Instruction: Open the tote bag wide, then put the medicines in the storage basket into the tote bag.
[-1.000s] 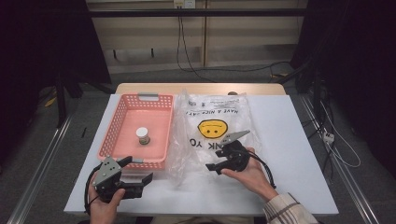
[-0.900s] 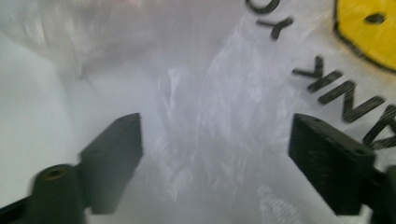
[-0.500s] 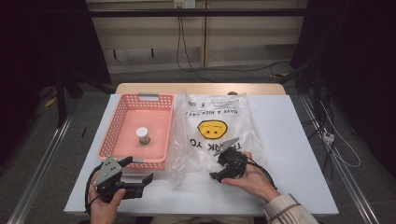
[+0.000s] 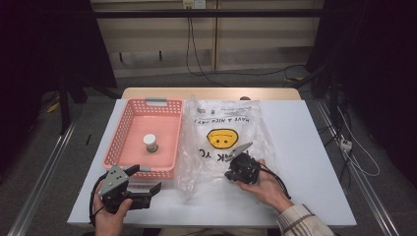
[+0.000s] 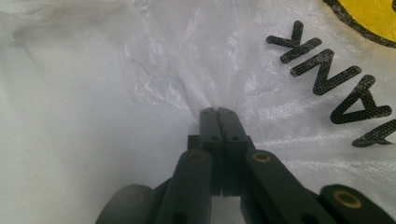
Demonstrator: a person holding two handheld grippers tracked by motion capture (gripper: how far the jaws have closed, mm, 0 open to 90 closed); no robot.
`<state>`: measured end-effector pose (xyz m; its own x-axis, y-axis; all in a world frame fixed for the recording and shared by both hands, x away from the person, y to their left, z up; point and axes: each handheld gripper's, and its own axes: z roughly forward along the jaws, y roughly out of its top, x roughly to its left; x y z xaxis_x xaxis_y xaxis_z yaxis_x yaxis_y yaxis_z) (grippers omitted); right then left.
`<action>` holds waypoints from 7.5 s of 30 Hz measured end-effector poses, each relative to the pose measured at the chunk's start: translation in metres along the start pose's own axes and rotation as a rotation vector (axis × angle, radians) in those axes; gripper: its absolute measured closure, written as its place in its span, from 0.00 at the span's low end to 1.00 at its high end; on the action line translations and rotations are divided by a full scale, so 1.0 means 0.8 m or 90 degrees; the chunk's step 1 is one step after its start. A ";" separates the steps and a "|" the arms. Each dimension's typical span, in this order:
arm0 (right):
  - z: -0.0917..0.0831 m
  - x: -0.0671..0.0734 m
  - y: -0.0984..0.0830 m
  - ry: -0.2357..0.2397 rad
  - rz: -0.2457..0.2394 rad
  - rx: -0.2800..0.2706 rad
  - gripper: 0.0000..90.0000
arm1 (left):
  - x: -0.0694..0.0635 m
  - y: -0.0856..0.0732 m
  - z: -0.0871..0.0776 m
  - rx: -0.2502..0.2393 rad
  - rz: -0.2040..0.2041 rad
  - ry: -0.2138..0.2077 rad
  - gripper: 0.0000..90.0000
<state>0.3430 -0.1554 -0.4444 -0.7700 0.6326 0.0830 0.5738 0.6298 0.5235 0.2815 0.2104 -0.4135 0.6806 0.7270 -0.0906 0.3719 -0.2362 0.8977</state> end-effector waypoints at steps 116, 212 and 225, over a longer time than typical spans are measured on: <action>-0.096 -0.036 0.032 0.044 0.058 -0.274 1.00 | 0.068 0.132 0.084 0.110 0.037 -0.009 0.57; -0.072 -0.039 -0.005 0.078 0.090 -0.217 1.00 | -0.098 0.098 0.222 0.187 0.120 -0.167 0.29; -0.075 -0.049 -0.012 0.074 0.101 -0.221 1.00 | -0.087 0.098 0.170 0.143 0.125 -0.176 0.26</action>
<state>0.3507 -0.2133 -0.4018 -0.7172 0.6420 0.2711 0.5750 0.3254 0.7507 0.3492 0.0535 -0.3954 0.8850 0.4607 -0.0675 0.3262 -0.5102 0.7958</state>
